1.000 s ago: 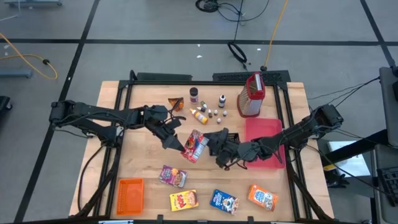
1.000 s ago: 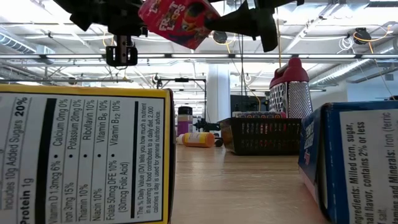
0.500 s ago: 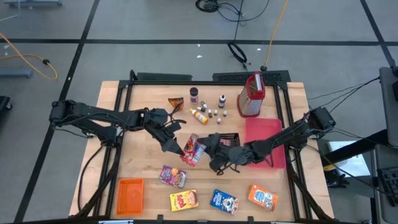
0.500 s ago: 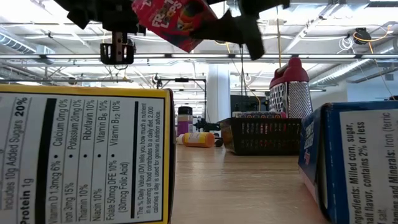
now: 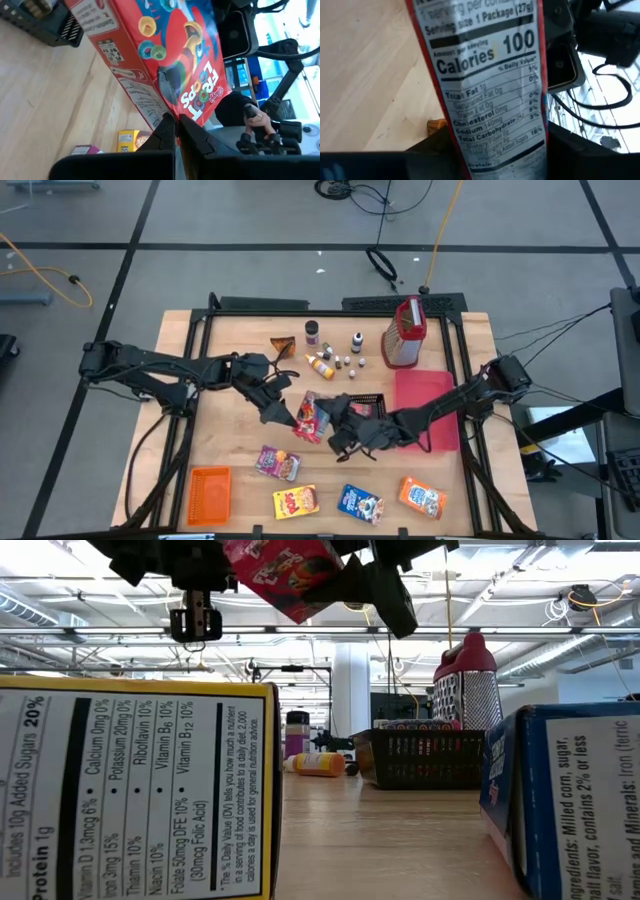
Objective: Pick & Place Kitchen Items
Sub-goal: Put the red cereal box into the red bin
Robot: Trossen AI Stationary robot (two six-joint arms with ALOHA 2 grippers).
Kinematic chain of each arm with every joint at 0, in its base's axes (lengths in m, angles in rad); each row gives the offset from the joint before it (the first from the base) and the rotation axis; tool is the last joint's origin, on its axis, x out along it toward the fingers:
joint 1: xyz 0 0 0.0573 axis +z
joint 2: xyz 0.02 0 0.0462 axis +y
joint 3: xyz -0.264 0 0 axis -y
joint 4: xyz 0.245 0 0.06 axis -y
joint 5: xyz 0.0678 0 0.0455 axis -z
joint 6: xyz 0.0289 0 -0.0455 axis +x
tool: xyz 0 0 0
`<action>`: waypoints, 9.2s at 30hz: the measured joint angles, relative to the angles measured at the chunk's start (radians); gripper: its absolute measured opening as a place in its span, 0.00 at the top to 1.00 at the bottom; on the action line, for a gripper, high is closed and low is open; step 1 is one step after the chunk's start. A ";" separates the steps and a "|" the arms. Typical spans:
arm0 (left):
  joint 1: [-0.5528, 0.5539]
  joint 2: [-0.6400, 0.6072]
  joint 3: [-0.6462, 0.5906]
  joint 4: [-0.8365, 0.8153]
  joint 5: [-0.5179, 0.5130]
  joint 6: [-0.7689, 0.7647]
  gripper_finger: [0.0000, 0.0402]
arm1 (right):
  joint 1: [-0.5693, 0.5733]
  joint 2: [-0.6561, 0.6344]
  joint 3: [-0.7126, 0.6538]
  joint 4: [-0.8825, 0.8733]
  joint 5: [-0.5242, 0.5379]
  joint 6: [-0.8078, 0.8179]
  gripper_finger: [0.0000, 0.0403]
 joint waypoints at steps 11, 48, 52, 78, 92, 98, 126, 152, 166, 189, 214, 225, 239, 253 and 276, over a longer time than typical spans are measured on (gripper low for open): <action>0.001 0.000 0.000 0.047 -0.004 0.041 0.97 | 0.012 -0.002 0.000 -0.016 0.031 0.088 0.59; 0.076 -0.138 0.000 0.162 -0.089 0.344 0.79 | 0.071 -0.044 -0.024 -0.024 0.708 0.437 0.63; 0.076 -0.138 0.000 0.140 -0.089 0.364 0.80 | 0.099 -0.157 -0.109 -0.024 0.715 0.555 0.64; 0.076 -0.138 0.000 0.106 -0.089 0.419 0.80 | 0.633 -0.667 -0.699 0.222 0.715 1.081 0.64; 0.075 -0.138 0.000 0.100 -0.090 0.441 0.80 | 0.846 -0.665 -0.838 0.270 0.713 1.376 0.62; 0.074 -0.138 0.000 0.099 -0.090 0.444 0.80 | 0.869 -0.643 -0.901 0.269 0.711 1.467 0.64; 0.039 -0.138 0.000 0.085 -0.143 0.452 0.80 | 0.913 -0.625 -1.025 0.193 0.577 1.829 0.63; 0.039 -0.137 0.000 0.086 -0.206 0.472 0.80 | 0.608 -0.735 -1.052 0.178 0.715 1.478 0.64; 0.039 -0.137 0.000 0.083 -0.205 0.499 0.80 | 0.491 -0.858 -1.085 0.179 0.714 1.430 0.64; 0.039 -0.137 0.000 0.066 -0.237 0.520 0.80 | 0.272 -0.932 -1.075 -0.465 0.411 1.946 0.64; 0.041 -0.137 0.000 0.062 -0.248 0.551 0.80 | 0.154 -1.024 -1.027 -0.498 0.439 1.703 0.64; 0.041 -0.137 0.000 0.054 -0.248 0.548 0.80 | 0.154 -1.124 -0.984 -0.583 0.451 1.655 0.64; 0.041 -0.137 0.000 0.055 -0.249 0.533 0.80 | 0.145 -1.135 -0.971 -0.866 0.313 1.901 0.63; 0.041 -0.137 0.000 0.057 -0.249 0.528 0.80 | 0.127 -1.145 -0.873 -0.982 0.306 1.854 0.63; 0.041 -0.137 0.000 0.057 -0.249 0.541 0.80 | 0.127 -1.156 -0.820 -1.184 0.159 2.072 0.59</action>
